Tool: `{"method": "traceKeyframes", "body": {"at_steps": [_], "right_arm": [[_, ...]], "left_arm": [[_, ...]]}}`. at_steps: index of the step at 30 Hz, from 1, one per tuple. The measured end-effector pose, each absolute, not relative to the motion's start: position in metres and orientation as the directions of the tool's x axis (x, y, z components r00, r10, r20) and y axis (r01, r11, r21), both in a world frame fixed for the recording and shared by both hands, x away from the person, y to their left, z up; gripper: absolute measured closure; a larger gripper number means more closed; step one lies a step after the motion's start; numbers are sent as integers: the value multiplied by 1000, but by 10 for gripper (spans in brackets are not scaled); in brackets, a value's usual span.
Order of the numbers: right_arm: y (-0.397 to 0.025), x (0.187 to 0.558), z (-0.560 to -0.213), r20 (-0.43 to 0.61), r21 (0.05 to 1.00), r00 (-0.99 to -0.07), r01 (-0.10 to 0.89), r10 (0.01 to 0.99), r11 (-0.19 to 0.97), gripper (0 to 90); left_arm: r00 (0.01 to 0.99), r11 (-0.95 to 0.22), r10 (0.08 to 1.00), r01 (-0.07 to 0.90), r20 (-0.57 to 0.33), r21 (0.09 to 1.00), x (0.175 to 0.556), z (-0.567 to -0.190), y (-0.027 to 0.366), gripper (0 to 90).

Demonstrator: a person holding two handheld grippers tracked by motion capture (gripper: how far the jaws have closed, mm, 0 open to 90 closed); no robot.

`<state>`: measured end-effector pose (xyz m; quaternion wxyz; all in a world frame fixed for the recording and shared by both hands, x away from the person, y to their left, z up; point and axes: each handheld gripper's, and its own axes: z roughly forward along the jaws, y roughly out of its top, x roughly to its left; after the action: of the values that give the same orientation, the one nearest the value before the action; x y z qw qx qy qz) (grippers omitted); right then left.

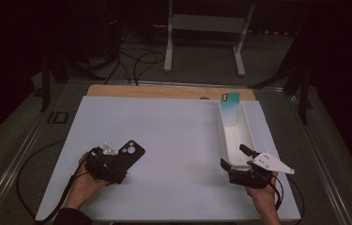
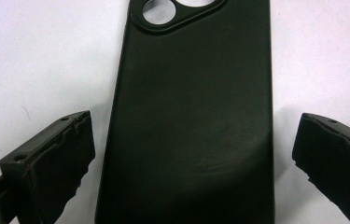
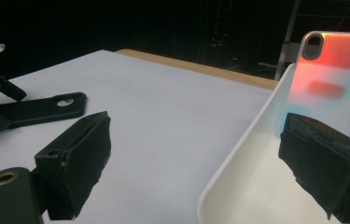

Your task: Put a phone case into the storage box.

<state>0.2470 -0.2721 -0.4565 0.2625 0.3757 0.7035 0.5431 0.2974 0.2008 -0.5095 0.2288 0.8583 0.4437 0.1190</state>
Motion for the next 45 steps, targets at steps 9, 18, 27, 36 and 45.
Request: {"method": "traceKeyframes", "body": {"at_steps": [9, 18, 27, 36, 45], "right_arm": [[-272, 247, -457, 44, 960, -578, 251, 815, 126, 92], [-271, 247, -456, 39, 958, -575, 255, 817, 134, 92], [-270, 248, -457, 37, 956, -575, 258, 817, 138, 92], [-270, 248, -457, 40, 955, -575, 263, 817, 139, 92], [-271, 249, -456, 61, 952, -570, 280, 820, 123, 93]], "left_arm": [[579, -500, 815, 714, -11, 490, 299, -515, 199, 0], [574, -497, 819, 720, -13, 484, 298, -513, 199, 47], [566, -492, 824, 723, -10, 485, 296, -511, 199, 129], [544, -465, 839, 730, -13, 502, 294, -510, 199, 147], [534, -440, 846, 710, -13, 550, 288, -497, 198, 154]]}}
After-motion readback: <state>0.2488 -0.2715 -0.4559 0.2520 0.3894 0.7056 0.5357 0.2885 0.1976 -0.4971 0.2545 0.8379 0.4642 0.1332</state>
